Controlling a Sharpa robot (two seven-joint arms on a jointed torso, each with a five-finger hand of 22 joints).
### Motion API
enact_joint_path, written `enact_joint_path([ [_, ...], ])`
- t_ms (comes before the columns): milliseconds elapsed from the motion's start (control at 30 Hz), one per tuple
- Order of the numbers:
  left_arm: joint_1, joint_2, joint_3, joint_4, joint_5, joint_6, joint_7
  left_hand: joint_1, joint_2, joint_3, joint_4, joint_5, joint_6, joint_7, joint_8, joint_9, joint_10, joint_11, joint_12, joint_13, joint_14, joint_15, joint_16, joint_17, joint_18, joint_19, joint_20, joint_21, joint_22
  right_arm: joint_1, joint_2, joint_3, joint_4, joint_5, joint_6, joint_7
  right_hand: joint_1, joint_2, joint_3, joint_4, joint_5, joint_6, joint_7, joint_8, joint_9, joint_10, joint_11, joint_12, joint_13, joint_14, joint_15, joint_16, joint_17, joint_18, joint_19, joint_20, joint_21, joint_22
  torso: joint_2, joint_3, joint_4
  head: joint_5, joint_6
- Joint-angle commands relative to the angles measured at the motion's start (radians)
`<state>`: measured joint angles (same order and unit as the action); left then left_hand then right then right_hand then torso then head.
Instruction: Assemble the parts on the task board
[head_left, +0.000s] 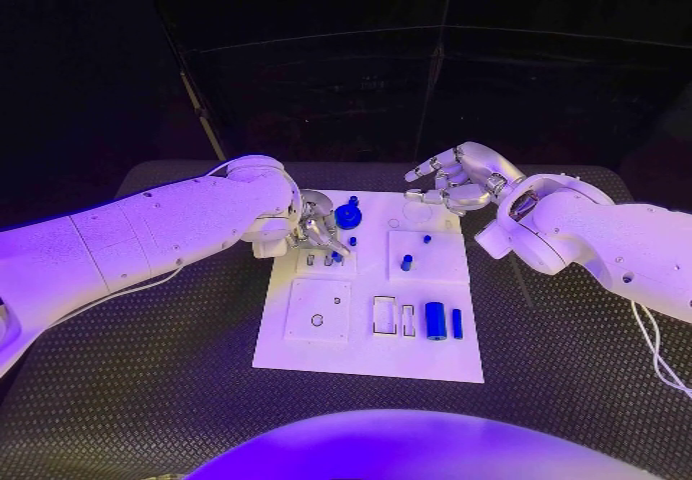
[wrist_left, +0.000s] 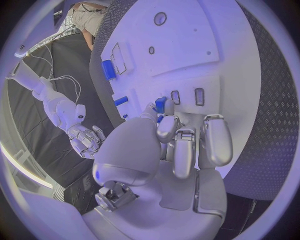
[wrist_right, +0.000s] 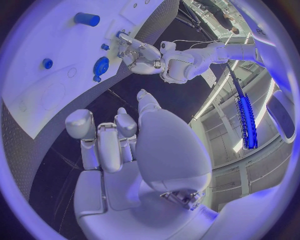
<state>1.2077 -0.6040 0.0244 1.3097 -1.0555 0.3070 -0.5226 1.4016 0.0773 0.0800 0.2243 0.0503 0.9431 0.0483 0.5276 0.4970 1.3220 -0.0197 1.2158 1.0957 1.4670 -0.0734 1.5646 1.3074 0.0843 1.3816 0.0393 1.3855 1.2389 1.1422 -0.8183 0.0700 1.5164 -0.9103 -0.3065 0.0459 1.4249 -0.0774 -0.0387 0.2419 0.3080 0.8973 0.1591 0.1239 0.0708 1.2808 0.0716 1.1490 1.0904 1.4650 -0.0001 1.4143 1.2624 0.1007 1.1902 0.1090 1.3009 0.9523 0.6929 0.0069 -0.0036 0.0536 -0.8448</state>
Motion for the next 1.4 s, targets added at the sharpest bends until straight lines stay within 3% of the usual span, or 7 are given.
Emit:
enact_joint_path([
  [33, -0.001, -0.002, -0.001, 0.004, 0.025, -0.006, -0.004, 0.016, -0.015, 0.064, -0.012, 0.020, -0.004, -0.002, 0.000, 0.008, 0.000, -0.005, -0.007, 0.001, 0.104, -0.008, 0.006, 0.263, -0.012, -0.001, -0.008, 0.004, 0.001, 0.002, 0.002, 0.001, -0.001, -0.006, 0.017, -0.001, -0.002, 0.007, -0.006, -0.001, 0.004, 0.008, -0.001, 0.005, -0.001, 0.001, -0.002, 0.004, 0.002, 0.043, -0.006, -0.001, 0.002, 0.019, 0.000, -0.003, -0.005, 0.002, 0.000, -0.0003, 0.0010, -0.001, -0.001],
  [133, -0.001, -0.007, -0.001, 0.010, 0.044, -0.020, -0.002, 0.003, -0.064, 0.187, -0.015, 0.071, -0.006, 0.003, 0.001, 0.017, 0.000, -0.005, -0.012, -0.002, 0.104, -0.003, 0.006, 0.263, -0.011, 0.000, -0.010, 0.004, 0.005, 0.002, 0.003, 0.001, -0.004, -0.006, 0.020, -0.002, -0.002, 0.007, -0.006, -0.001, 0.004, 0.008, -0.001, 0.005, -0.001, 0.001, -0.002, 0.004, 0.002, 0.043, -0.006, -0.001, 0.002, 0.019, 0.000, -0.003, -0.005, 0.002, -0.001, -0.0001, 0.0014, 0.002, -0.002],
  [267, -0.001, -0.017, -0.001, 0.018, 0.072, -0.050, 0.001, -0.046, -0.129, 0.389, -0.033, 0.068, -0.009, 0.012, 0.021, 0.046, 0.009, -0.003, -0.013, -0.002, 0.104, 0.003, 0.006, 0.263, -0.011, 0.002, -0.011, 0.005, 0.010, 0.002, 0.004, 0.001, -0.008, -0.006, 0.022, -0.002, -0.002, 0.007, -0.006, -0.001, 0.004, 0.008, -0.001, 0.005, -0.001, 0.001, -0.002, 0.004, 0.002, 0.043, -0.006, -0.001, 0.002, 0.019, 0.000, -0.003, -0.005, 0.002, -0.001, 0.0001, 0.0012, 0.004, -0.002],
  [400, -0.001, -0.031, -0.001, 0.031, 0.102, -0.091, 0.004, -0.114, -0.171, 0.525, -0.068, 0.066, -0.016, 0.004, 0.045, 0.079, 0.016, -0.002, -0.013, -0.003, 0.104, 0.002, 0.006, 0.263, -0.011, 0.002, -0.007, 0.004, 0.013, 0.002, 0.005, 0.001, -0.013, -0.006, 0.024, -0.002, -0.002, 0.007, -0.006, -0.001, 0.004, 0.008, -0.001, 0.005, -0.001, 0.001, -0.002, 0.004, 0.002, 0.043, -0.006, -0.001, 0.002, 0.019, 0.000, -0.003, -0.005, 0.002, -0.002, -0.0001, 0.0025, 0.007, -0.003],
  [900, -0.010, -0.103, -0.002, 0.113, 0.117, -0.246, 0.008, -0.187, -0.190, 0.634, -0.127, 0.063, -0.025, 0.001, 0.070, 0.118, 0.016, -0.003, -0.025, -0.020, 0.104, -0.003, 0.006, 0.263, -0.013, 0.002, -0.003, 0.000, 0.014, 0.002, 0.003, 0.001, -0.033, -0.006, 0.027, 0.001, -0.001, 0.008, -0.007, -0.002, 0.007, 0.007, -0.001, 0.005, -0.001, 0.000, -0.002, 0.001, -0.002, 0.043, -0.006, -0.003, -0.001, 0.020, -0.001, -0.004, -0.006, 0.000, -0.005, 0.0034, 0.0073, 0.013, -0.007],
  [1200, -0.046, -0.123, -0.004, 0.144, 0.016, -0.332, 0.006, -0.190, -0.192, 0.638, -0.132, 0.063, -0.026, 0.001, 0.071, 0.120, 0.013, -0.003, -0.031, -0.028, 0.104, -0.003, 0.006, 0.263, -0.012, 0.001, -0.003, -0.001, 0.012, 0.002, -0.001, 0.001, -0.034, -0.012, 0.018, 0.003, -0.001, 0.008, -0.008, -0.002, 0.007, 0.007, -0.001, 0.005, -0.001, -0.001, -0.002, 0.001, -0.002, 0.042, -0.006, -0.004, -0.002, 0.020, -0.002, -0.004, -0.007, -0.002, -0.013, 0.0080, 0.0143, 0.010, -0.016],
  [1400, -0.065, -0.122, -0.004, 0.151, -0.037, -0.359, 0.004, -0.191, -0.193, 0.640, -0.134, 0.062, -0.026, 0.001, 0.071, 0.121, 0.013, -0.003, -0.032, -0.029, 0.104, -0.004, 0.006, 0.263, -0.012, 0.001, -0.003, -0.001, 0.013, 0.002, -0.003, 0.001, -0.033, -0.021, 0.015, 0.006, -0.001, 0.007, -0.008, -0.002, 0.007, 0.007, -0.001, 0.005, -0.001, -0.001, -0.002, 0.001, -0.002, 0.042, -0.006, -0.004, -0.003, 0.020, -0.002, -0.004, -0.007, -0.003, -0.012, 0.0081, 0.0110, 0.013, -0.015],
])
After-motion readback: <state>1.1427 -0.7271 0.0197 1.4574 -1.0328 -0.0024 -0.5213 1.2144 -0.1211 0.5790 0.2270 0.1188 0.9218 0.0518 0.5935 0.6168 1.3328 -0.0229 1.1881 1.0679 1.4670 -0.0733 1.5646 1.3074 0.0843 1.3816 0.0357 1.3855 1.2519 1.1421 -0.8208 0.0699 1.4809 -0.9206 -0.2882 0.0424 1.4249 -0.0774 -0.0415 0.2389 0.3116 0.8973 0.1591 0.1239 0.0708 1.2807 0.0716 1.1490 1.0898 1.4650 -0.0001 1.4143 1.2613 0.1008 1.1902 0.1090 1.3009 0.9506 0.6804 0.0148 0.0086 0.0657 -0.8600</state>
